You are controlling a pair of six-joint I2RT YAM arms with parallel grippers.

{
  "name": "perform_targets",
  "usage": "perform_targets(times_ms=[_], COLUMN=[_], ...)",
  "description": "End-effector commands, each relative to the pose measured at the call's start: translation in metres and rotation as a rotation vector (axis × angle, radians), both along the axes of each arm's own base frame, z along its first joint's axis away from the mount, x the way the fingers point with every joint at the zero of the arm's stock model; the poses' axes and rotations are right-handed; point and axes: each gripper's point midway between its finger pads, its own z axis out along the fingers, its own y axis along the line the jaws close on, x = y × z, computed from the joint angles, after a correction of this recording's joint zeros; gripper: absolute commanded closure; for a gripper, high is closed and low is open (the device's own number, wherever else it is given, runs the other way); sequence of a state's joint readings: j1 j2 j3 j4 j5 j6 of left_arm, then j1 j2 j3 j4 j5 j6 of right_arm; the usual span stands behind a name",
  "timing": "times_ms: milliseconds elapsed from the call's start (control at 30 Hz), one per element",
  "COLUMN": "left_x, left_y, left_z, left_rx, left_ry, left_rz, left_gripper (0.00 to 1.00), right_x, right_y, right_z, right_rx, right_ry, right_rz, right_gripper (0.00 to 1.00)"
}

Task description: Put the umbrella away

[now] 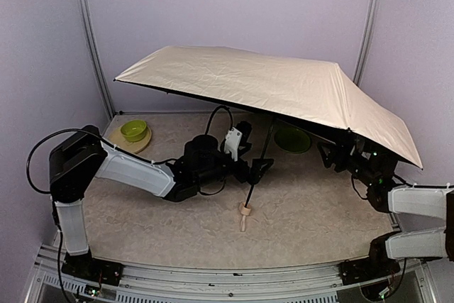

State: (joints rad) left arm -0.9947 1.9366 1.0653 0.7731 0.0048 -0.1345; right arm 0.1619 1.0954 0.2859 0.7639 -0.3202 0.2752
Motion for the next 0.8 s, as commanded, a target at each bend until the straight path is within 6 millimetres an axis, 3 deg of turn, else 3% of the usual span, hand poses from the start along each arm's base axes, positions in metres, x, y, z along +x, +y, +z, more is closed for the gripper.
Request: perform_targets(times_ms=[0,100,267,467,567,600,767], left_x=[0.013,0.025,0.028,0.03,0.027,0.027,0.014], left_y=[-0.013,-0.015,-0.024,-0.029,-0.027,-0.026,-0.016], left_z=[-0.016,-0.032,-0.045,-0.062,-0.055,-0.05,-0.011], left_rx=[0.001,0.031,0.038,0.033,-0.002,-0.021,-0.214], left_ry=[0.069,0.076,0.105,0.188,0.227,0.238,0.296], left_rz=[0.045,0.104,0.092,0.083,0.067,0.061,-0.011], left_gripper=[0.03,0.11,0.31,0.69,0.96,1.0,1.0], right_x=[0.004,0.002,0.002,0.002,0.0,0.001,-0.001], right_y=[0.017,0.028,0.043,0.051,0.055,0.057,0.073], right_z=[0.013,0.014,0.015,0.021,0.027,0.031,0.064], right_rx=[0.033,0.04,0.037,0.045,0.046,0.046,0.076], right_ry=[-0.006,-0.005,0.003,-0.008,-0.015,-0.018,-0.058], right_rz=[0.023,0.048,0.085,0.104,0.121,0.125,0.173], right_gripper=[0.1,0.1,0.1,0.11,0.11,0.11,0.12])
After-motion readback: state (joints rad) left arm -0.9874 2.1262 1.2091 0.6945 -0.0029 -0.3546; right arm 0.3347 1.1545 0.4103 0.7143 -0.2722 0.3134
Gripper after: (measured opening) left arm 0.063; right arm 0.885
